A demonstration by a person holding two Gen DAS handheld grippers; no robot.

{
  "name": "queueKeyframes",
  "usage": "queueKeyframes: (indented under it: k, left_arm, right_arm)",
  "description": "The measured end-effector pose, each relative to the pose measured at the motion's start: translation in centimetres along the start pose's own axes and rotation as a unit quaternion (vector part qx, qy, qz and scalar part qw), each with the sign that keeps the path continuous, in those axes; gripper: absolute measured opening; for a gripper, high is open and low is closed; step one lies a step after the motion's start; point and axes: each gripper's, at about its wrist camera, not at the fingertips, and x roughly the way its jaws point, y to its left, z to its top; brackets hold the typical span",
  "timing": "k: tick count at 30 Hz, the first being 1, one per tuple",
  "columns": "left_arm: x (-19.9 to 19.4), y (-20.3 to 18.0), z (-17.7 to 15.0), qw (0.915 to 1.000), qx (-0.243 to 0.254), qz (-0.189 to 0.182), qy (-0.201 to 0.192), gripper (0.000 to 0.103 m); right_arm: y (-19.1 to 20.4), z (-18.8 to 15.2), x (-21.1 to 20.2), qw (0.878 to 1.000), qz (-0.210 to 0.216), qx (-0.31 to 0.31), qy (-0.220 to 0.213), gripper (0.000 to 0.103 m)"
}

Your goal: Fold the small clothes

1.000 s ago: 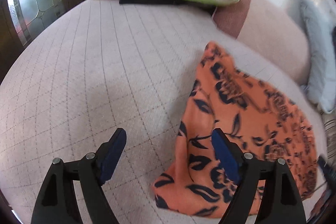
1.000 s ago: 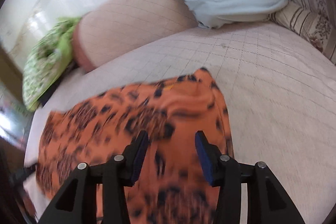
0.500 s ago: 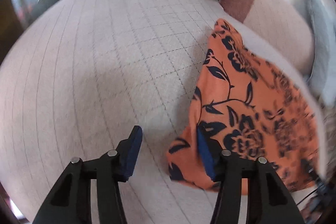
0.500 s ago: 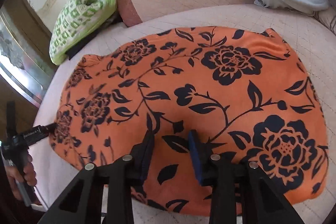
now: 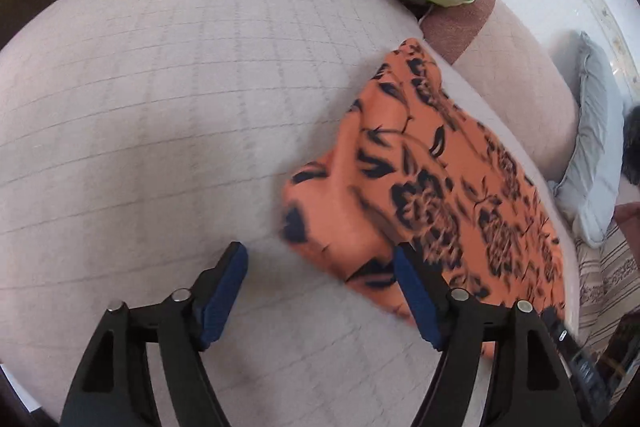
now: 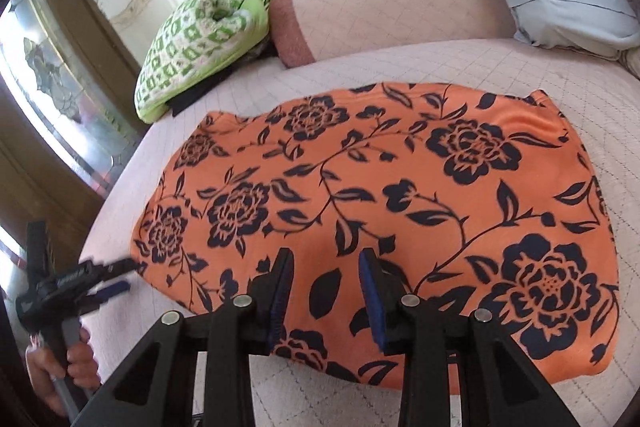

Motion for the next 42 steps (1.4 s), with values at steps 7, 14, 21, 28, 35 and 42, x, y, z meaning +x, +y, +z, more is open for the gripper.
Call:
queueKeyframes:
  k: [7,14,21,28,35,42]
  left_arm:
    - [3.3,-1.8,1.6,0.9977,0.013,-0.065,-0.017,0.066]
    - [4.2,-3.9,1.7,0.9901,0.055,-0.123,-0.039,0.035]
    - [5.4,-5.8,1.4,0.9912,0.086,-0.091,-0.043,0.079]
    - [5.5,-5.3,1.6,0.9904,0.088,-0.098,-0.042,0.031]
    - [2.5,-7.2,1.2,0.9805,0.135,-0.126,-0.067,0.029]
    - [-1.2,-12.7,0.2,0.9647,0.210,-0.129,-0.093,0.029]
  right_arm:
    - [-0.8,0.1,1.4,1.000,-0.008,0.002,0.017,0.036]
    - [-1.0,1.0,2.7,1.000,-0.013,0.003,0.019,0.036]
    - [-1.3,1.2,3.0,1.000,-0.011,0.003,0.021,0.036]
    - [-1.4,1.2,2.2,1.000,-0.011,0.008,0.006,0.036]
    - [-1.4,0.3,3.5,0.999,0.006,0.006,0.037,0.037]
    - [-4.2,1.6,0.9,0.997,0.029,0.070,0.003,0.035]
